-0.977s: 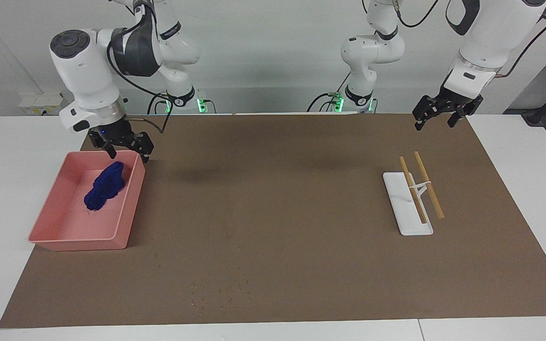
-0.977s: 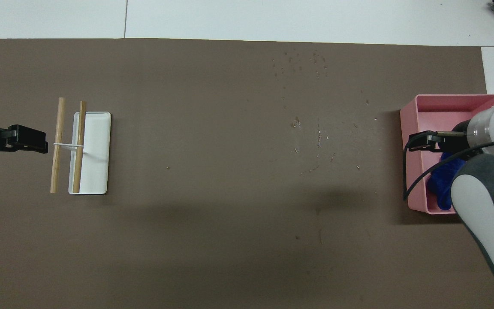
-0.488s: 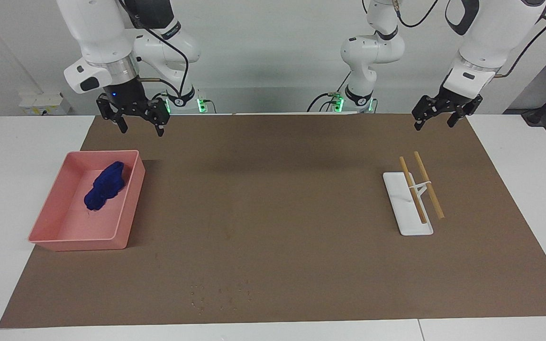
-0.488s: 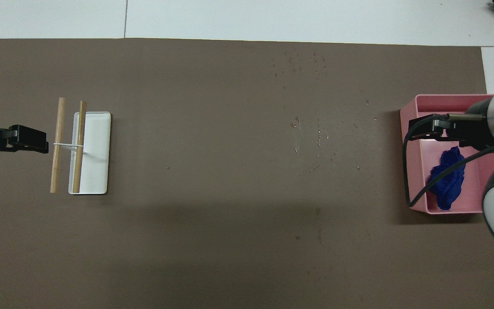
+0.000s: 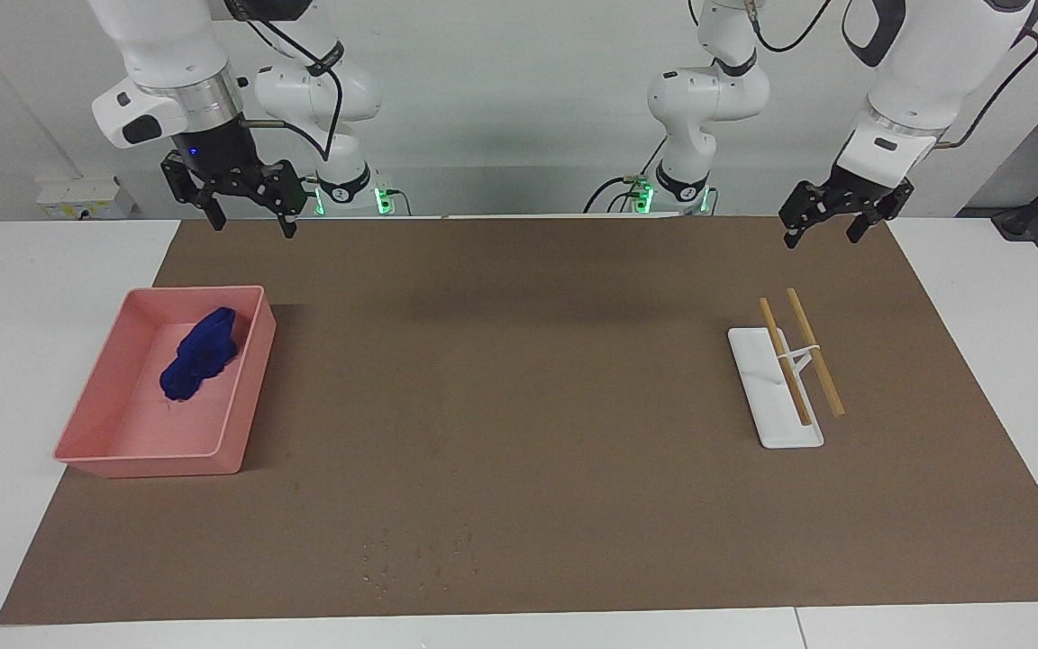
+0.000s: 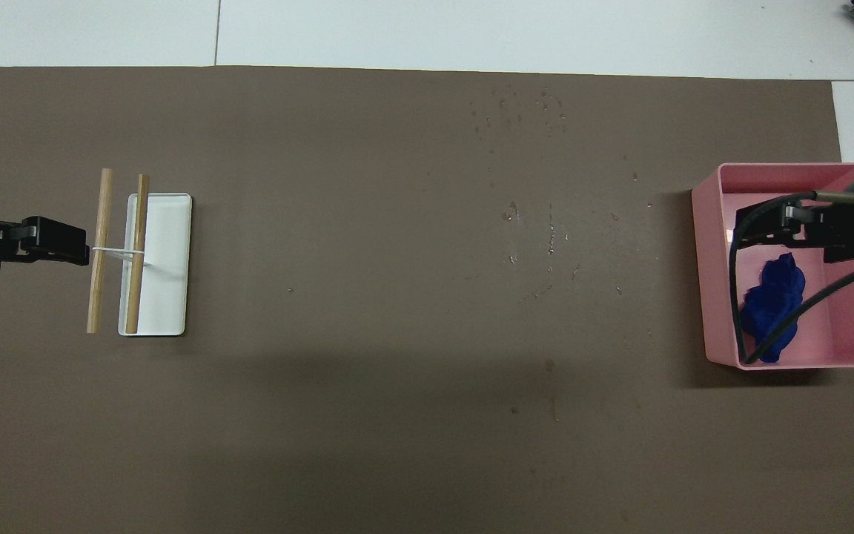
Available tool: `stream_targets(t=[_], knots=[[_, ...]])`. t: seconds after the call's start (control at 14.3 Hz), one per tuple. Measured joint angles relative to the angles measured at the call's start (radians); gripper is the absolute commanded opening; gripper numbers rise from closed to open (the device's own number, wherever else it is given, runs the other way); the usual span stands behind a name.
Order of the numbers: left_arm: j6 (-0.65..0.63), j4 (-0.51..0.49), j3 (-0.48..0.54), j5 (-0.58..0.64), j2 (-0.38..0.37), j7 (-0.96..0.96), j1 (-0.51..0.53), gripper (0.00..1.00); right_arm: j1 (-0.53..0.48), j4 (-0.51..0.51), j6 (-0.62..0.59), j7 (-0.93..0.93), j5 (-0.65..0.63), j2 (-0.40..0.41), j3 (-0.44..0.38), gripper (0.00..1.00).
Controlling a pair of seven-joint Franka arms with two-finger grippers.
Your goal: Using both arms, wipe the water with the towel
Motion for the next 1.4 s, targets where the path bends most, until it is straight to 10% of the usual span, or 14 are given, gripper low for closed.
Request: stream_targets(t=[1.4], knots=[[0.041, 0.0, -0.002, 0.0, 0.0, 0.001, -0.042, 1.0, 0.122, -0.007, -0.023, -0.007, 0.0, 0.003, -0.146, 1.0]])
